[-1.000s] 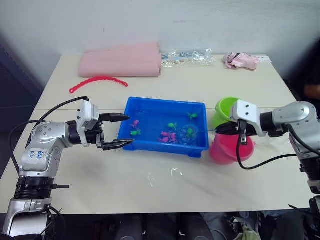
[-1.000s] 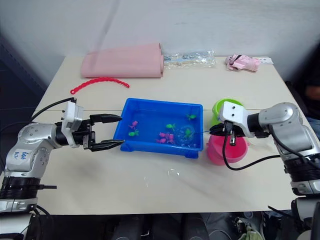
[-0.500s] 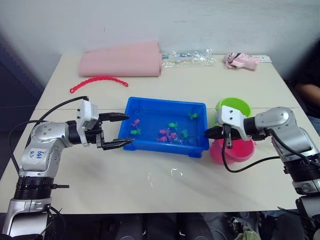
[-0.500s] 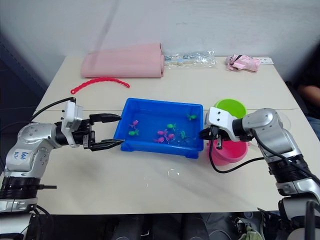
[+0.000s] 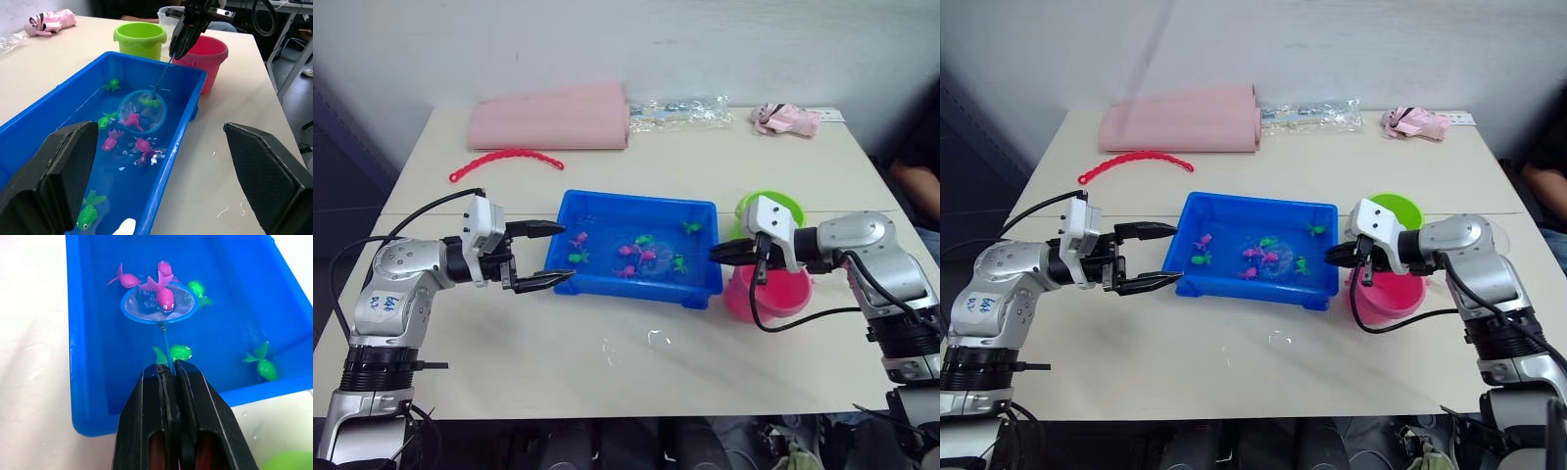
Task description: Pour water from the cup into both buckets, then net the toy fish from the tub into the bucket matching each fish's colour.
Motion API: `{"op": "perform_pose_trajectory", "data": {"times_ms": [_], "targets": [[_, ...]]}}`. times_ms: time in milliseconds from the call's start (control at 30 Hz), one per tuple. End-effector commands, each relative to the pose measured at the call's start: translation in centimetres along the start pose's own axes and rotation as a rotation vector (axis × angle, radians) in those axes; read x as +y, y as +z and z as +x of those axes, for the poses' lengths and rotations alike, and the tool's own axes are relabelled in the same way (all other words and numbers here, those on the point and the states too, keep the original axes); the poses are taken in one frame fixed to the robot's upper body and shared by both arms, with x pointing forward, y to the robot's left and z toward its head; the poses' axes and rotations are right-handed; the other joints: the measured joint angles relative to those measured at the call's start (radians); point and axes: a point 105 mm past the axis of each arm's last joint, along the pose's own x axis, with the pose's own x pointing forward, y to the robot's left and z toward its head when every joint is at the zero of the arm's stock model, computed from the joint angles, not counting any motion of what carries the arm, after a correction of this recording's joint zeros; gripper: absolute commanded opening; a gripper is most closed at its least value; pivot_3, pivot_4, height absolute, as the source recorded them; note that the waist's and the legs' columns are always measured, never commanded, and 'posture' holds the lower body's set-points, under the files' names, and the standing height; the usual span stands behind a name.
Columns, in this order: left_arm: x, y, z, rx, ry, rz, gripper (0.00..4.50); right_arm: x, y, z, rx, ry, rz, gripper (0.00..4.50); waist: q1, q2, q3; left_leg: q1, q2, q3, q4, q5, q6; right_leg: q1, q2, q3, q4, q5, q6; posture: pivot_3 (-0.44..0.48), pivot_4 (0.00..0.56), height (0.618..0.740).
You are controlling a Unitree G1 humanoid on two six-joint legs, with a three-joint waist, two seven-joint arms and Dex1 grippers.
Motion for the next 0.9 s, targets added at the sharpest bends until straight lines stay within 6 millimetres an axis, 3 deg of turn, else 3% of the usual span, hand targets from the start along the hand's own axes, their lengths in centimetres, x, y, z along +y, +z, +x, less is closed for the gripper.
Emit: {"op": "perform_pose_trajectory", "data": {"times_ms": [33, 467, 733, 900], "targets": [[0.4, 0.9, -0.7, -0.021, 0.021, 0.034, 4.47, -0.2, 0.2, -1.3, -0.072, -0.032, -0.02, 0.0, 0.001, 0.0, 0.0, 0.0, 0.0, 0.0, 0.0, 0.0, 0.0, 0.0, 0.0, 0.0, 0.0, 0.0, 0.0, 0.0, 0.15, 0.74], [-0.2, 1.5, -0.7, -0.089, -0.01, -0.045, 4.47, 1.0, 0.3, -5.6, -0.239, -0.182, -0.043, 0.0, 0.002, 0.0, 0.0, 0.0, 0.0, 0.0, 0.0, 0.0, 0.0, 0.0, 0.0, 0.0, 0.0, 0.0, 0.0, 0.0, 0.15, 0.74], [-1.1, 2.8, 1.2, -0.171, -0.092, -0.104, 4.47, 3.3, 1.1, -10.3, -0.305, -0.298, -0.066, 0.0, 0.01, 0.0, 0.0, 0.0, 0.0, -0.001, 0.0, 0.0, 0.0, 0.001, 0.0, 0.0, 0.0, 0.0, 0.0, 0.0, 0.15, 0.74], [-1.7, 3.3, 2.9, -0.202, -0.175, -0.119, 4.47, 5.0, 0.2, -14.3, -0.232, -0.434, -0.074, 0.0, 0.022, 0.0, 0.0, 0.001, -0.001, -0.001, 0.0, 0.0, 0.0, 0.002, 0.0, 0.0, -0.002, 0.0, 0.0, 0.0, 0.15, 0.74]]}}
